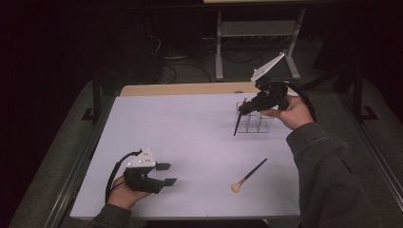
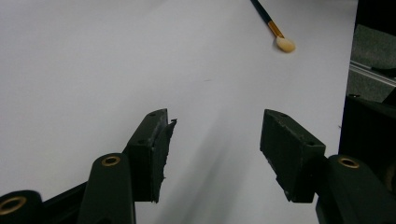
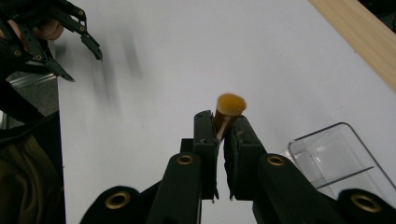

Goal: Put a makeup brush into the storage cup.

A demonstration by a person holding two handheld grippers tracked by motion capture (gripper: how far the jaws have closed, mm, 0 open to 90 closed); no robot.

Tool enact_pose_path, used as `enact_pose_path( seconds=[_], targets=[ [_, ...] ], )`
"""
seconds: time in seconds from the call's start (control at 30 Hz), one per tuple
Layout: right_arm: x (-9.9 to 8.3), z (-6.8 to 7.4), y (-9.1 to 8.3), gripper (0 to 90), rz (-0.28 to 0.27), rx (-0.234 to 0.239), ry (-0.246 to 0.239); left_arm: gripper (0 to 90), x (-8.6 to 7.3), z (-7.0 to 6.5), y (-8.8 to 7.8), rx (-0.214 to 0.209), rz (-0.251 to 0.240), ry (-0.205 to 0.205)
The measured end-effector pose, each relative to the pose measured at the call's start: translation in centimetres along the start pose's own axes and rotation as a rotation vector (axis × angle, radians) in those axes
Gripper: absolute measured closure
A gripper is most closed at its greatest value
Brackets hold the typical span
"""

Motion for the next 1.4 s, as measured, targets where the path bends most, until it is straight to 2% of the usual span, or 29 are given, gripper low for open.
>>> enact_pose_path(
  seconds=[0.27, 0.6, 0.73, 0.97, 1.13, 1.17, 1.4],
  targets=[
    [0.4, -1.0, -0.5, 82.8, 0.013, -0.015, 0.015, 39.7, -0.2, 0.3, -0.2, 0.003, 0.001, -0.011],
    [0.8, -2.5, -1.7, 82.8, -0.001, -0.041, 0.046, 37.7, -0.3, 0.4, -0.3, 0.010, -0.006, -0.021],
    [1.0, -3.1, -2.2, 82.8, -0.007, -0.062, 0.053, 36.8, -0.3, 0.6, -0.5, 0.008, 0.005, -0.012],
    [1.6, -4.0, -2.8, 82.8, -0.003, -0.086, 0.058, 34.7, -0.4, 0.7, -0.8, 0.016, -0.016, -0.023],
    [1.8, -4.8, -3.0, 82.8, -0.006, -0.107, 0.077, 33.4, -0.2, 0.6, -0.9, 0.023, -0.034, -0.028],
    [1.8, -4.9, -3.1, 82.8, -0.006, -0.110, 0.092, 33.0, -0.2, 0.6, -0.9, 0.025, -0.035, -0.027],
    [1.6, -6.2, -2.8, 82.8, 0.009, -0.126, 0.111, 28.9, -0.2, 0.7, -1.0, 0.030, -0.029, -0.036]
  ],
)
Point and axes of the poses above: each handheld gripper's, and its own axes: y roughly forward along the jaws, x roughly out of its top, z roughly to its left, the point moved 3 cm from there along y, roughly forward along the jaws, and after that the axes turned 8 degrees about -y, right-handed, at the moved point
